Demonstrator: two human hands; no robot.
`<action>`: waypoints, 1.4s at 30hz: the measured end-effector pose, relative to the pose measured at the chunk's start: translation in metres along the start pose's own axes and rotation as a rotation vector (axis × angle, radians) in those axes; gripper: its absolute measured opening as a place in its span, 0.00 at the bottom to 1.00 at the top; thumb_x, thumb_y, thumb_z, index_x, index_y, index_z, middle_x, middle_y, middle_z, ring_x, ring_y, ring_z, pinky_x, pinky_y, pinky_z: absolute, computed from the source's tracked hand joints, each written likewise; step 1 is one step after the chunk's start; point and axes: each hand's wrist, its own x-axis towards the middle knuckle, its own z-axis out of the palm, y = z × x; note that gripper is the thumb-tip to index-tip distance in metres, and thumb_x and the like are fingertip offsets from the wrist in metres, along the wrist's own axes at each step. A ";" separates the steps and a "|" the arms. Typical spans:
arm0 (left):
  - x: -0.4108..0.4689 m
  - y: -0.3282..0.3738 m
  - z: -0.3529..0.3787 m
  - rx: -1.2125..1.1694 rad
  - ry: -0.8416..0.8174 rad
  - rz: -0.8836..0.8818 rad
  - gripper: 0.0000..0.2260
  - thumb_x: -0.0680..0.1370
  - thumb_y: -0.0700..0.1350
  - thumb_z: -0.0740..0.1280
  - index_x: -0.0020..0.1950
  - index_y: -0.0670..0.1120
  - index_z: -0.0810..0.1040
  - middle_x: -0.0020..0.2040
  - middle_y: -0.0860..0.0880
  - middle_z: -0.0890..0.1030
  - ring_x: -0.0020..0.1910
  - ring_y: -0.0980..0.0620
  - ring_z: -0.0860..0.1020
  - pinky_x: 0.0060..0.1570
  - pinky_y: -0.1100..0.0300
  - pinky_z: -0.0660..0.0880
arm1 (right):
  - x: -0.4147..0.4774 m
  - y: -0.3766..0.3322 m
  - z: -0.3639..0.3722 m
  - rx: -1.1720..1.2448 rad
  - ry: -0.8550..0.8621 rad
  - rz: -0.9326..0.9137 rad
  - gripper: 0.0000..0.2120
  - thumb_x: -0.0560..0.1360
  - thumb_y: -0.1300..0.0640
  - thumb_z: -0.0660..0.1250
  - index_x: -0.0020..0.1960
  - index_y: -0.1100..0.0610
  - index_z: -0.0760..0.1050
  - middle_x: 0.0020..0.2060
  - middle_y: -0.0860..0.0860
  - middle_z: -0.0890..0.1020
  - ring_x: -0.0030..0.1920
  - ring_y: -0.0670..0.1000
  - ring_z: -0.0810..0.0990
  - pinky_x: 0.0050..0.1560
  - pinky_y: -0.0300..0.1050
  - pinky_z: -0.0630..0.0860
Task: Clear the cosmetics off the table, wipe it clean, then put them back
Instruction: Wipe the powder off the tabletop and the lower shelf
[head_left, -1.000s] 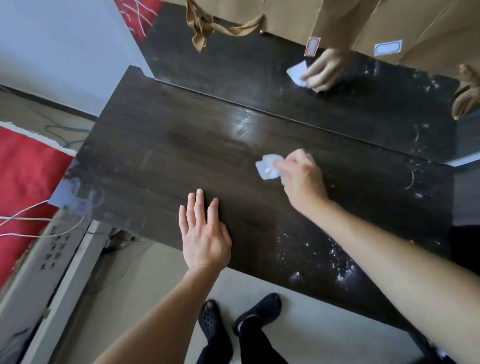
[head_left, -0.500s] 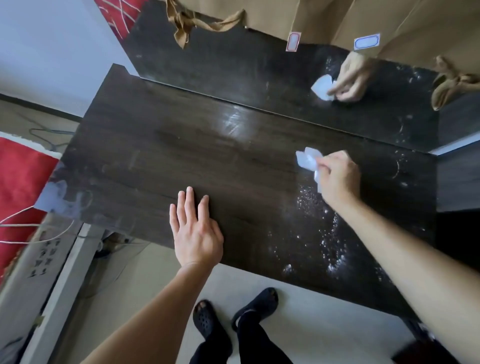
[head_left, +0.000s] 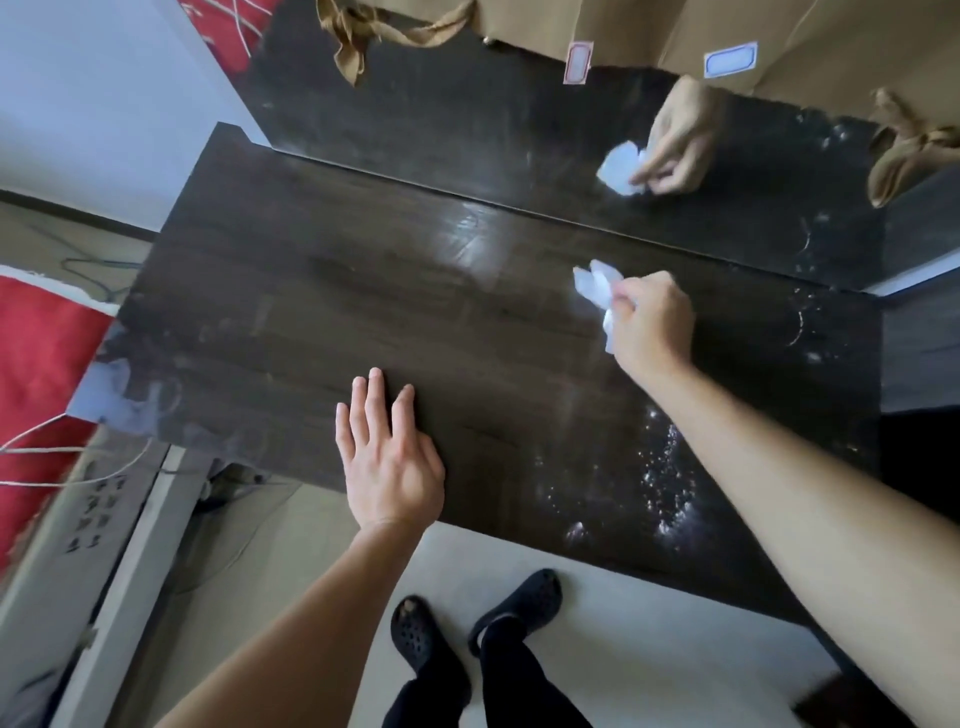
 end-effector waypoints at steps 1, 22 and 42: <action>0.000 0.000 0.000 0.003 -0.004 -0.007 0.20 0.73 0.41 0.56 0.64 0.41 0.73 0.72 0.38 0.66 0.73 0.39 0.60 0.72 0.43 0.55 | -0.028 -0.006 0.006 0.017 -0.056 -0.067 0.06 0.75 0.61 0.62 0.44 0.60 0.78 0.33 0.52 0.74 0.28 0.44 0.72 0.30 0.30 0.66; -0.001 -0.003 -0.002 -0.027 -0.003 0.006 0.21 0.74 0.43 0.55 0.64 0.40 0.73 0.72 0.37 0.66 0.73 0.38 0.61 0.72 0.43 0.54 | -0.195 0.029 -0.003 0.067 -0.384 -0.474 0.09 0.75 0.64 0.65 0.50 0.56 0.81 0.41 0.48 0.72 0.42 0.45 0.70 0.42 0.38 0.68; -0.003 -0.010 0.003 -0.071 -0.039 0.025 0.23 0.74 0.44 0.50 0.64 0.42 0.73 0.72 0.38 0.66 0.73 0.39 0.61 0.73 0.43 0.53 | -0.168 0.007 -0.015 0.171 -0.093 -0.219 0.12 0.75 0.63 0.62 0.45 0.51 0.82 0.39 0.50 0.77 0.39 0.50 0.77 0.37 0.36 0.70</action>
